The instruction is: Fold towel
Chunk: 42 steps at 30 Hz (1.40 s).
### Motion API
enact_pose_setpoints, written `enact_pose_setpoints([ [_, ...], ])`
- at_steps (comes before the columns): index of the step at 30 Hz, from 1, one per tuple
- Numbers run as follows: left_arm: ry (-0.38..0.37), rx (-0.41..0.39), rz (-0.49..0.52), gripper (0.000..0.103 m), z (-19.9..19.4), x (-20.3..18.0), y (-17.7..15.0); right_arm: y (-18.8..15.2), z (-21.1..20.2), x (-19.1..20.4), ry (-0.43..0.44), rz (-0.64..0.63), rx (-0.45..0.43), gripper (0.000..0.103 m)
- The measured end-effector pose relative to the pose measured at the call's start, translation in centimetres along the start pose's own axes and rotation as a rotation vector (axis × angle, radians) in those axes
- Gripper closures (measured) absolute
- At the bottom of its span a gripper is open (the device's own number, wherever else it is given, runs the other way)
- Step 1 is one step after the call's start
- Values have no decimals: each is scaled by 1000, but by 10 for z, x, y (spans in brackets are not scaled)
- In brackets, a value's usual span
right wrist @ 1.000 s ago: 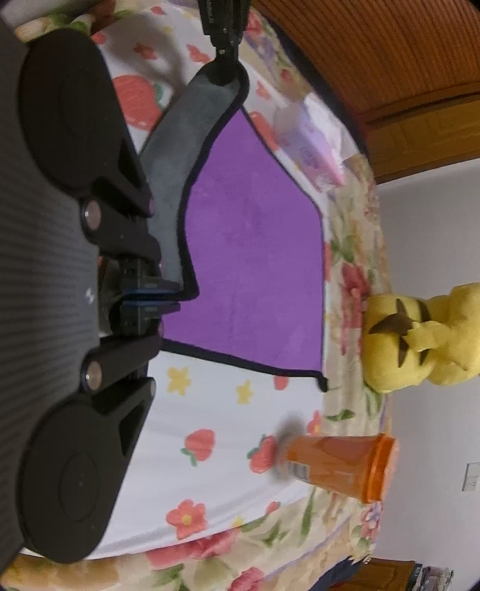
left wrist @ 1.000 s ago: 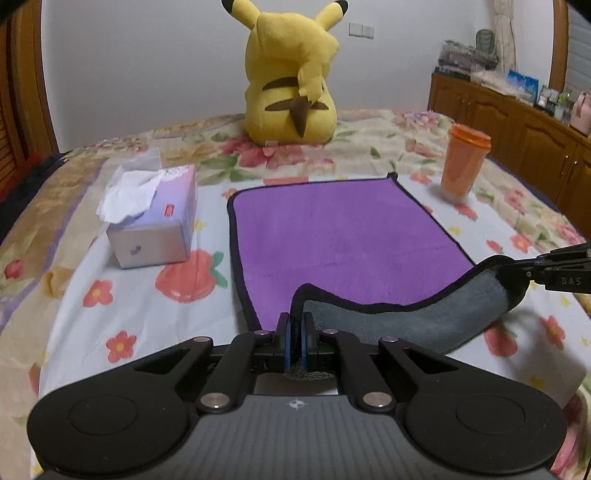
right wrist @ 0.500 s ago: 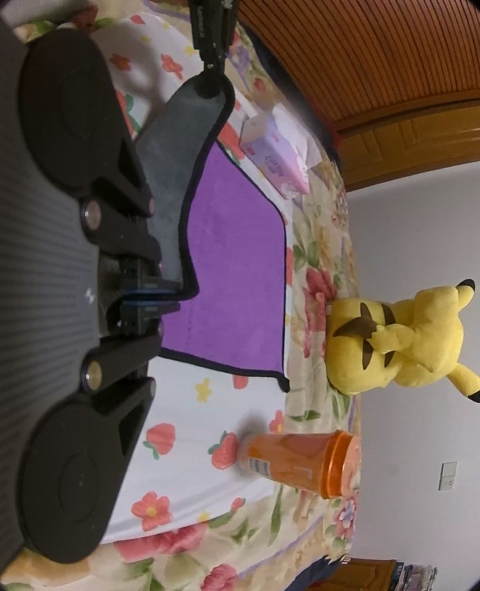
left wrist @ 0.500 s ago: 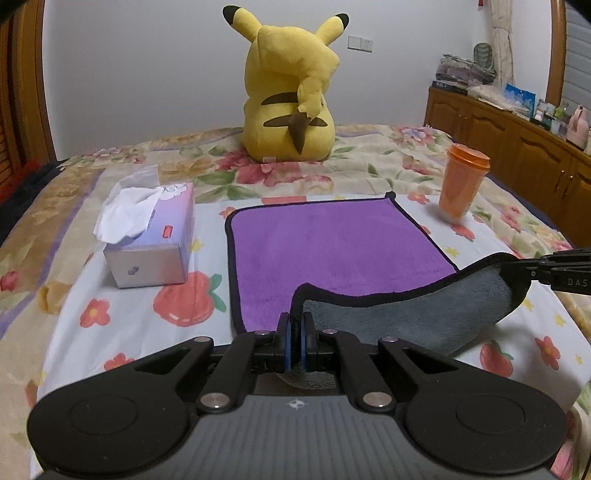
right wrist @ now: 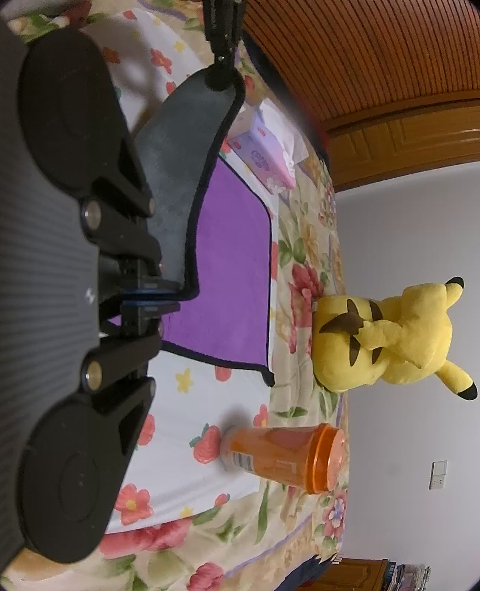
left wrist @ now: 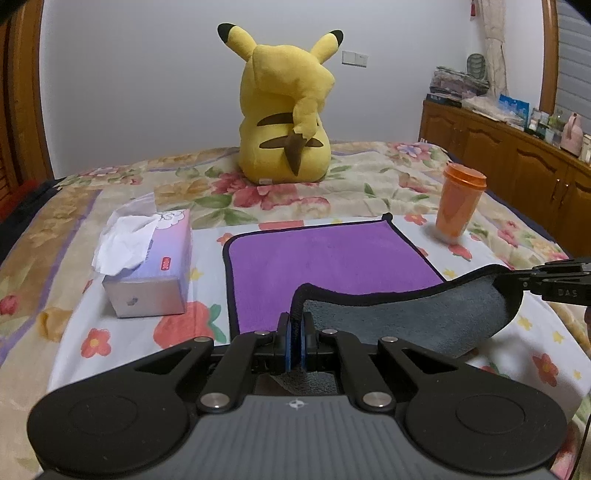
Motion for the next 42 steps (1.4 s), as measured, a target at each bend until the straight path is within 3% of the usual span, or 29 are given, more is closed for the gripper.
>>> enact_pose_setpoints([
  [25, 0, -6, 33, 95, 28, -5, 13, 8, 24, -16, 8, 7, 12, 99],
  [42, 38, -48, 51, 95, 50, -7, 45, 41, 29, -25, 0, -50, -42, 99],
])
Point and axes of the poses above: each gripper's, at about its wrist camera, not at the fingertips, and z roughly the way its jaws point, x to its left, y to its top, the point moved 6 cm from there along z, roughly the way its jaws point, and after that the axes turned 14 degrees about y, right-handed, at the moved point
